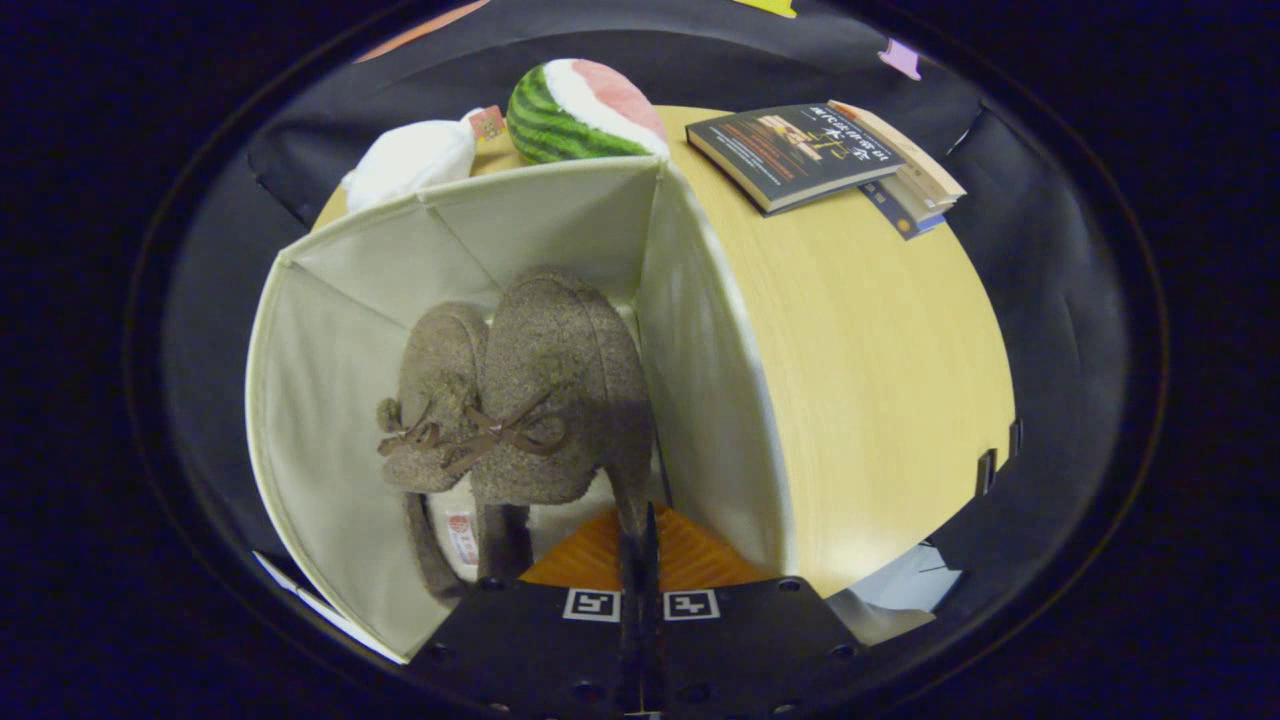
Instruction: Open the storage box then place both shoes into the box .Put the left shoe in first, then the right shoe, with the right side of both shoes facing outward in a uniform manner.
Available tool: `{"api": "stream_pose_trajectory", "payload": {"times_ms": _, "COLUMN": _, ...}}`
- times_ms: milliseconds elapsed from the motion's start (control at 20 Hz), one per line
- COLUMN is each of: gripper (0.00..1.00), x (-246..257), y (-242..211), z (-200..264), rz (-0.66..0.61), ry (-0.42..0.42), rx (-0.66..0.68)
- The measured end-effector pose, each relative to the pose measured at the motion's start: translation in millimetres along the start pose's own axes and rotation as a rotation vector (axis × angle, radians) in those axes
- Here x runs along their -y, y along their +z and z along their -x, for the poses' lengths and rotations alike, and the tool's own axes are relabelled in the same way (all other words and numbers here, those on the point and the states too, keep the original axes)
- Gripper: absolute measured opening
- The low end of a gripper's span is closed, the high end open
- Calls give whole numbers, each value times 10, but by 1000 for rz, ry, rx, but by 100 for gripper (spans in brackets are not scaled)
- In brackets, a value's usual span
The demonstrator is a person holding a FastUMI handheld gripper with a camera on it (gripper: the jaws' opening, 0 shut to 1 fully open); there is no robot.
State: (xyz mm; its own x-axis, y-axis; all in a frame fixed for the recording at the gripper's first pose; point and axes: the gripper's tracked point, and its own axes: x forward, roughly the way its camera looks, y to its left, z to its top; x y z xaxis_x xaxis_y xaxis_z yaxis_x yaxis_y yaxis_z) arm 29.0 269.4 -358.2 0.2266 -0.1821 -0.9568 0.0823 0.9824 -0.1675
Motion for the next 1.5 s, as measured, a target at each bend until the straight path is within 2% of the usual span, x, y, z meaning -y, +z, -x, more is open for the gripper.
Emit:
{"api": "stream_pose_trajectory", "payload": {"times_ms": 250, "gripper": 5, "x": -15, "y": 16, "z": -17, "rz": 7, "ry": 9, "rx": 17}}
{"api": "stream_pose_trajectory", "payload": {"times_ms": 450, "gripper": 9, "x": -37, "y": 15, "z": 142, "rz": -39, "ry": 85, "rx": 39}}
{"api": "stream_pose_trajectory", "payload": {"times_ms": 550, "gripper": 15, "x": -81, "y": 17, "z": 318, "rz": -34, "ry": 140, "rx": 62}}
{"api": "stream_pose_trajectory", "payload": {"times_ms": 600, "gripper": 30, "x": -88, "y": 10, "z": 412, "rz": -21, "ry": 161, "rx": 74}}
{"api": "stream_pose_trajectory", "payload": {"times_ms": 700, "gripper": 52, "x": -25, "y": 2, "z": 628, "rz": -15, "ry": 188, "rx": 113}}
{"api": "stream_pose_trajectory", "payload": {"times_ms": 800, "gripper": 66, "x": 71, "y": -8, "z": 889, "rz": -17, "ry": 223, "rx": 161}}
{"api": "stream_pose_trajectory", "payload": {"times_ms": 950, "gripper": 77, "x": 345, "y": 77, "z": 1411, "rz": -6, "ry": 257, "rx": 308}}
{"api": "stream_pose_trajectory", "payload": {"times_ms": 1050, "gripper": 77, "x": 578, "y": 138, "z": 1801, "rz": 18, "ry": 255, "rx": 437}}
{"api": "stream_pose_trajectory", "payload": {"times_ms": 1200, "gripper": 77, "x": 1082, "y": 306, "z": 2359, "rz": 50, "ry": 202, "rx": 661}}
{"api": "stream_pose_trajectory", "payload": {"times_ms": 1300, "gripper": 77, "x": 1321, "y": 341, "z": 2662, "rz": 64, "ry": 214, "rx": 785}}
{"api": "stream_pose_trajectory", "payload": {"times_ms": 1500, "gripper": 87, "x": 1920, "y": 380, "z": 3133, "rz": 51, "ry": 238, "rx": 943}}
